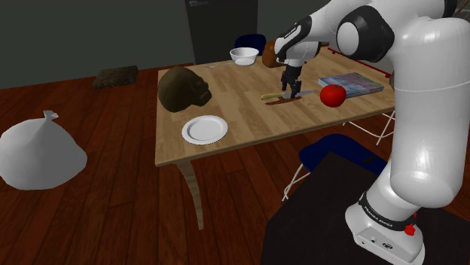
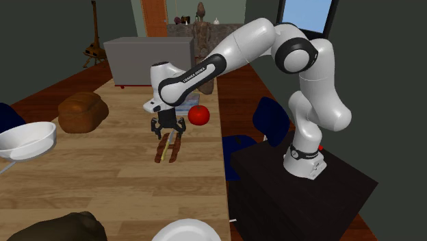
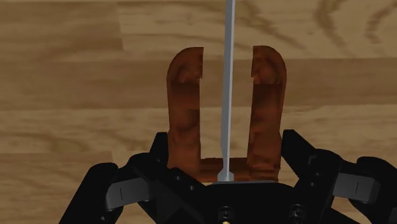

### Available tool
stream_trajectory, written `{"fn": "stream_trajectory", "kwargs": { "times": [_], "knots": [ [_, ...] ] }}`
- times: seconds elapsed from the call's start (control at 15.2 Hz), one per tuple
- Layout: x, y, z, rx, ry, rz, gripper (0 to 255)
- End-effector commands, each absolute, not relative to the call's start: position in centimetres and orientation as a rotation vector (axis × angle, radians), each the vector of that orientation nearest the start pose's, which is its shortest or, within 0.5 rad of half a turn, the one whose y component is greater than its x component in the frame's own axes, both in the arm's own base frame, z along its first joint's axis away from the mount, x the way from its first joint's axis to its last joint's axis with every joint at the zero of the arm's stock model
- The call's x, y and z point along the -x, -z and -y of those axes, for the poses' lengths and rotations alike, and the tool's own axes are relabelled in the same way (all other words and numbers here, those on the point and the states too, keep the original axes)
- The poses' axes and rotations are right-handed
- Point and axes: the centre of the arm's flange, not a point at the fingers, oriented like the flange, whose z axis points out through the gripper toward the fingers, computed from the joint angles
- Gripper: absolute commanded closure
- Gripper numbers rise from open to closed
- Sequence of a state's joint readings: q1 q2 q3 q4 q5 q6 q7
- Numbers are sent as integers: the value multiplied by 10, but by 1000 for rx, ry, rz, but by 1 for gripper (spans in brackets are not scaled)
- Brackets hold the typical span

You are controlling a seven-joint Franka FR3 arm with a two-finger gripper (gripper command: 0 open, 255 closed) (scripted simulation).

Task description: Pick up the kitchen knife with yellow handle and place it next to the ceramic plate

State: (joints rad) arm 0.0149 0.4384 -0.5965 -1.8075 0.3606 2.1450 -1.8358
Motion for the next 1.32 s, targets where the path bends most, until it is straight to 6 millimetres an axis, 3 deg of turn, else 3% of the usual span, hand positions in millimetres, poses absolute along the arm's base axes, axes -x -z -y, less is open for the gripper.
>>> {"fn": "stream_trajectory", "kwargs": {
  "times": [0.0,0.33,0.4,0.99,1.25],
  "knots": [
    [-557,-334,313,2655,82,1622,0],
    [-557,-334,313,2655,82,1622,0],
    [-557,-334,313,2655,82,1622,255],
    [-557,-334,313,2655,82,1622,255],
    [-557,-355,313,2655,82,1622,255]
  ]
}}
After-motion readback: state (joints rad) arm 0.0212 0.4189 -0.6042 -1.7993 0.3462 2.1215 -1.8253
